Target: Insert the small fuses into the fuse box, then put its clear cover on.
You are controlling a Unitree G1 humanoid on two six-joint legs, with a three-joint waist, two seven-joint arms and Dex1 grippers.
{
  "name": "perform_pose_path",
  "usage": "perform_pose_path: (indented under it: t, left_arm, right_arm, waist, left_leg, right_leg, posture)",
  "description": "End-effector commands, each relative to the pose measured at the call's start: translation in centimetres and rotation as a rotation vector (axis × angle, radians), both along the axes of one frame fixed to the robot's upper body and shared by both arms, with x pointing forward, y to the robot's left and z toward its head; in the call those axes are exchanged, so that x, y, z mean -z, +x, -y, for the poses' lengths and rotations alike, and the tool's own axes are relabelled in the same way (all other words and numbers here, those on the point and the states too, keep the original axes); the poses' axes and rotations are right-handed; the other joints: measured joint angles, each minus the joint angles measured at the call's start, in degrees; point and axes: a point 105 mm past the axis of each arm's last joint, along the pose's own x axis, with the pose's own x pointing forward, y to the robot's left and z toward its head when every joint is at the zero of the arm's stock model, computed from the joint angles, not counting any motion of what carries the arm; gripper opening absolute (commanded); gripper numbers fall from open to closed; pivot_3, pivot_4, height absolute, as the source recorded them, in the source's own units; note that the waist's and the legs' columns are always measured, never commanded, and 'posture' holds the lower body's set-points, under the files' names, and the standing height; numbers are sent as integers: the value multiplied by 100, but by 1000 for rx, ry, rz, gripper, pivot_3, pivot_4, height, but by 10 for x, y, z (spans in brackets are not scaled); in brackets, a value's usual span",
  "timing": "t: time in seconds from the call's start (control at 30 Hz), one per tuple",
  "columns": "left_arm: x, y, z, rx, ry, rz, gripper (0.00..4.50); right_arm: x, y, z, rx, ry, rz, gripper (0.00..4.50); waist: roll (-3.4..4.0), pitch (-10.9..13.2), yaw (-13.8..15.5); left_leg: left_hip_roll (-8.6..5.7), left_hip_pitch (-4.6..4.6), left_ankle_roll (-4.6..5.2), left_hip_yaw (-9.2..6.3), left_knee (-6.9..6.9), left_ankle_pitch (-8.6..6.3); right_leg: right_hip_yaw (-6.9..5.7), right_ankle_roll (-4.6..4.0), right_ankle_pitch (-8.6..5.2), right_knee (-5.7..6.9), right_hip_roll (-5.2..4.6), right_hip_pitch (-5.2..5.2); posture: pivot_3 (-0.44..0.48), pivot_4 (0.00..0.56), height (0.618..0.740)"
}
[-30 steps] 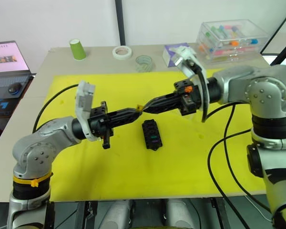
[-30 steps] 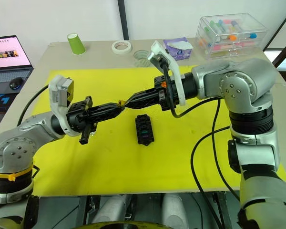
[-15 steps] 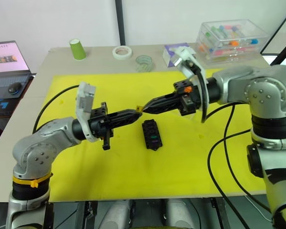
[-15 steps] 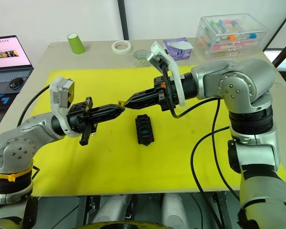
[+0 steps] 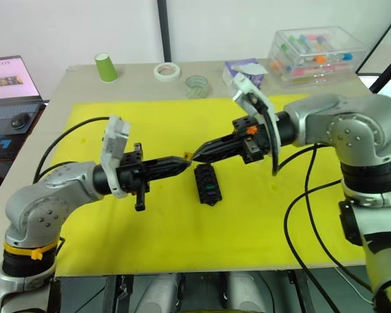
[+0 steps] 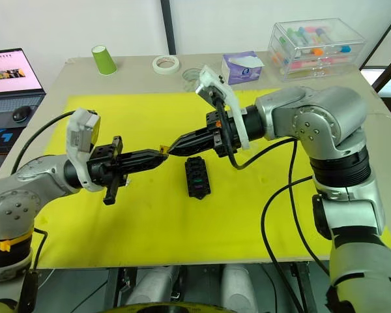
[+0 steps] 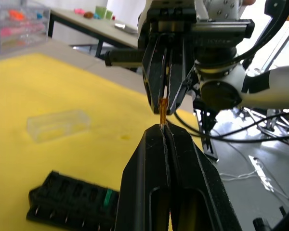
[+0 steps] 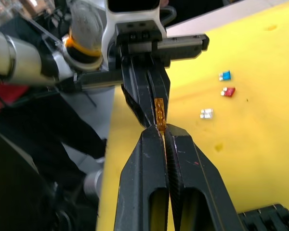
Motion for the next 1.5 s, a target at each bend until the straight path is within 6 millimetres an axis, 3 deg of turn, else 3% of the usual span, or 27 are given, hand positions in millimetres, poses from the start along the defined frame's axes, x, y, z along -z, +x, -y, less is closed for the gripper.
perform_pose_path:
  t: [0.03,0.17,0.43,0.6,0.73,1.13,1.23,1.47,1.5]
  left_arm:
    - [10,-7,-6,16,122,55,0]
    - [39,-4,-10,10,270,91,0]
    - [89,18,-5,-12,517,192,0]
    - [85,24,3,-12,481,235,0]
    - [80,31,8,-39,473,320,1275]
    - [76,40,14,-66,454,377,1275]
    - [77,40,14,-66,451,345,1845]
    - [83,41,17,-55,472,340,4362]
    - [84,41,17,-54,473,339,4469]
  right_arm:
    - [15,8,8,-4,-98,181,20]
    - [37,15,14,-39,-196,285,20]
    - [58,28,16,-85,-293,376,20]
    - [65,32,19,-102,-333,403,20]
    - [69,34,19,-111,-347,408,0]
    - [77,33,18,-123,-364,393,0]
    - [80,33,18,-122,-367,393,0]
    - [81,34,18,-120,-371,390,0]
    - [81,34,19,-119,-371,389,0]
  waist:
    - [0,0,6]
    - [2,1,-1]
    - [2,2,18]
    - [1,2,5]
    - [1,2,11]
    - [1,2,10]
    - [1,2,10]
    - [1,2,8]
    - [1,2,8]
  left_leg:
    - [0,0,0,0,0,0]
    - [0,0,0,4,-4,0]
    - [0,0,0,3,-5,-1]
    - [0,-2,0,3,-5,-1]
    - [0,-2,0,2,-5,-1]
    - [-1,-2,0,2,-3,-1]
    - [-1,-2,0,1,-3,-1]
    - [-1,-2,0,1,-2,0]
    - [-1,-2,0,1,-2,0]
  right_leg:
    - [0,0,0,0,0,0]
    - [1,0,0,-2,0,-2]
    - [1,0,0,-5,0,0]
    - [0,0,0,-5,1,-3]
    - [0,0,0,-6,1,-3]
    - [0,0,0,-5,1,-2]
    - [-1,1,0,-5,2,-2]
    - [-1,1,1,-5,2,-2]
    - [-1,1,1,-5,2,-2]
  posture:
    - [0,150,740]
    - [0,150,740]
    - [0,150,740]
    - [0,150,740]
    - [0,150,740]
    - [0,150,740]
    - [0,150,740]
    - [0,150,740]
    - [0,150,740]
